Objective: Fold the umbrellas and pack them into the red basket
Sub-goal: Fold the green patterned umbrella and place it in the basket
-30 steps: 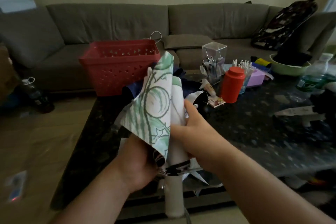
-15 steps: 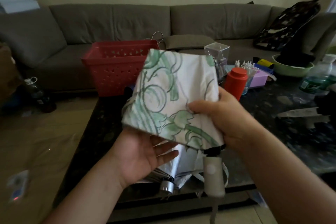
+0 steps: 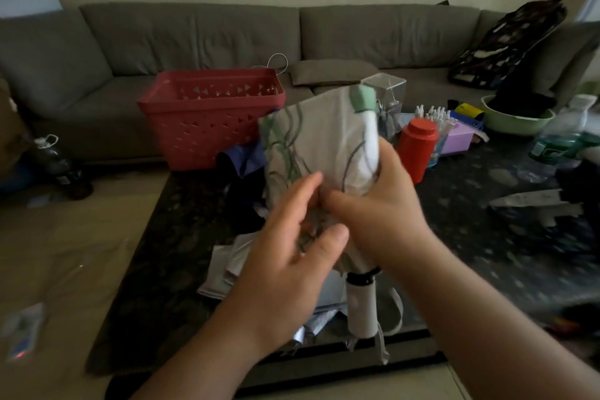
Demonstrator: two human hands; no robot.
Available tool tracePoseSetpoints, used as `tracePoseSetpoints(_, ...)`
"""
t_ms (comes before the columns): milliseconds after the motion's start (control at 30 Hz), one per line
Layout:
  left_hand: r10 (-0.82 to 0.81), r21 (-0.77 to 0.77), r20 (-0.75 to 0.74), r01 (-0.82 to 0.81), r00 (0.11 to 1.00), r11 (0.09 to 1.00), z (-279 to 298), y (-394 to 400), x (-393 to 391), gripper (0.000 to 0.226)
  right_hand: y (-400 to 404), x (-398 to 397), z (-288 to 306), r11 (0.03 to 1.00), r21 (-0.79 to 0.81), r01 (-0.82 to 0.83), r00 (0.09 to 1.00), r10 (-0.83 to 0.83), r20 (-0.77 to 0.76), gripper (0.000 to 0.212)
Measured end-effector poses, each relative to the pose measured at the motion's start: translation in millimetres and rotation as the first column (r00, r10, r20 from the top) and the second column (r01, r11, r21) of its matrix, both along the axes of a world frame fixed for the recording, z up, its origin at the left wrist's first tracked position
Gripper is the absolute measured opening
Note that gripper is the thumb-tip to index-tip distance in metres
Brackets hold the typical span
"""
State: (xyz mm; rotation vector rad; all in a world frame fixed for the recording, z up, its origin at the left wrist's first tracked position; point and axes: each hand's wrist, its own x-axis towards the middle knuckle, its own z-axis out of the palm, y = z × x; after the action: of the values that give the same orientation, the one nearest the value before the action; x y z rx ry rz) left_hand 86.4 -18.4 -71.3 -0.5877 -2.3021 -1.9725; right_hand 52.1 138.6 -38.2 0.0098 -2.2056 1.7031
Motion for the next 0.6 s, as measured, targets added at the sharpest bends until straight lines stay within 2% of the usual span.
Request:
tracePoseSetpoints(33, -0.015, 0.031, 0.079, 0.013, 0.997, 0.999, -0.5, 4.4, 1.9, 0.077, -4.3, 2.2, -2.4, 0.999, 0.024, -0.043, 0.999, 0.043, -0.020, 0.071)
tracePoseSetpoints(100, -0.038, 0.109, 0.139, 0.023, 0.990, 0.994, 2.2, 10.9, 4.1, 0.084, -10.5, 6.2, -2.4, 0.993, 0.073, -0.095, 0.994, 0.099, -0.055, 0.068)
tracePoseSetpoints(200, -0.141, 0.280, 0.152, 0.094, 0.978, 0.955, 5.9, 12.4, 1.6, 0.072, -20.0, 11.9, 0.8, 0.960, 0.240, -0.144, 0.978, 0.175, -0.111, 0.066)
tracePoseSetpoints(300, -0.155, 0.457, 0.195, 0.050, 0.968, 0.888, 8.5, 10.8, -0.9, 0.066, -34.0, 14.0, -4.4, 0.832, 0.545, -0.106, 0.961, 0.226, -0.160, 0.063)
tracePoseSetpoints(367, -0.168, 0.564, 0.246, 0.000, 0.955, 0.826, 7.8, 8.0, -3.0, 0.066, -41.7, 14.3, -10.5, 0.719, 0.690, -0.085, 0.952, 0.263, -0.157, 0.074)
tracePoseSetpoints(500, -0.146, 0.629, 0.253, -0.048, 0.956, 0.776, -2.5, -1.3, -11.4, 0.093, -42.9, 15.9, -17.2, 0.728, 0.668, -0.154, 0.936, 0.324, -0.137, 0.084)
tracePoseSetpoints(600, -0.130, 0.643, 0.213, -0.039, 0.968, 0.765, -8.5, -8.4, -17.3, 0.096, -44.0, 16.3, -14.9, 0.700, 0.699, -0.142, 0.926, 0.344, -0.156, 0.087)
